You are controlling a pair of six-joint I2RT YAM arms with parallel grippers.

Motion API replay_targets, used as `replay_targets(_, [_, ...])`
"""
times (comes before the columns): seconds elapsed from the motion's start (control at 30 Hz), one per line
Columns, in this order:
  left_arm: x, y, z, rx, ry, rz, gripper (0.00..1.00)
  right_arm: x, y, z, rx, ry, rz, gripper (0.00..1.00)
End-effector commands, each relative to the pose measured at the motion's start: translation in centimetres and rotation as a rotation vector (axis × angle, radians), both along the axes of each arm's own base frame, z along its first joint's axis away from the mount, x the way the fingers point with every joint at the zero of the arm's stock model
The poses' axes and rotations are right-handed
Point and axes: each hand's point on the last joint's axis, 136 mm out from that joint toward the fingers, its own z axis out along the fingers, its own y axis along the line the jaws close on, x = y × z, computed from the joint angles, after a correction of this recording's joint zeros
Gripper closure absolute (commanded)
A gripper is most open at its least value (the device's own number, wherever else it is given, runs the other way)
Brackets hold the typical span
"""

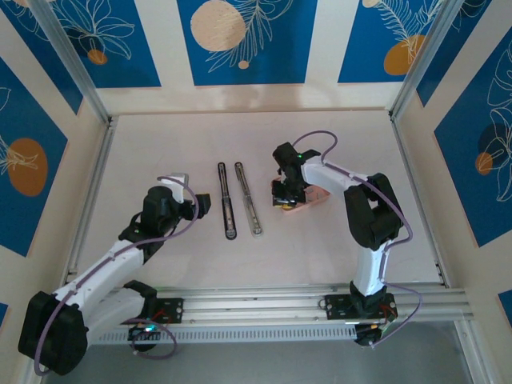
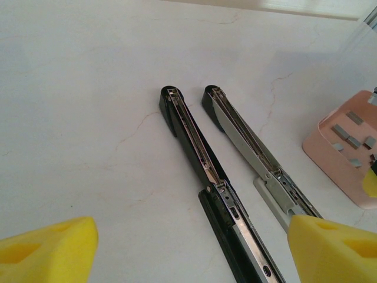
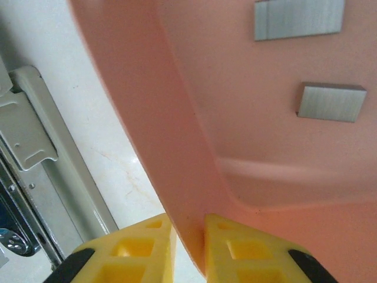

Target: Load the staples into the stapler

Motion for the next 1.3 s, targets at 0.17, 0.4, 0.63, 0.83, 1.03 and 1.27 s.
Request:
replay_targets(0.17, [0.2, 0.3, 0.4, -0.026, -0.011, 0.013, 0.16, -0.7, -0.1, 0.7, 0.001, -0.018, -0.068, 0.87])
replay_targets(0.4, [0.1, 0.1, 0.4, -0.031, -0.012, 0.006, 0.16, -0.9, 0.1, 1.4, 0.02, -0.038, -0.068, 0.8])
replay_targets(0.63, [-0.1, -0.9, 0.8, -0.07, -0.046, -0.05, 0.17, -0.5, -1.1, 4.5, 0.018, -0.107, -0.036, 0.68])
replay_targets(0.83, [-0.4, -2.6, 1.4, -0.119, -0.122, -0.152, 0.18, 0.6, -5.7, 5.5, -0.032, -0.126, -0.062, 0.65])
replay_targets(1.03, [0.3, -2.6, 0.5, -0.079, -0.106, -0.144, 0.18, 2.3, -10.1, 3.1, -0.127, -0.081, -0.103, 0.64])
replay_targets(1.27, [1.0, -2.4, -0.2, -0.04, -0.088, -0.129, 0.19, 5.4, -11.0, 1.5, -0.135, -0.101, -0.117, 0.6])
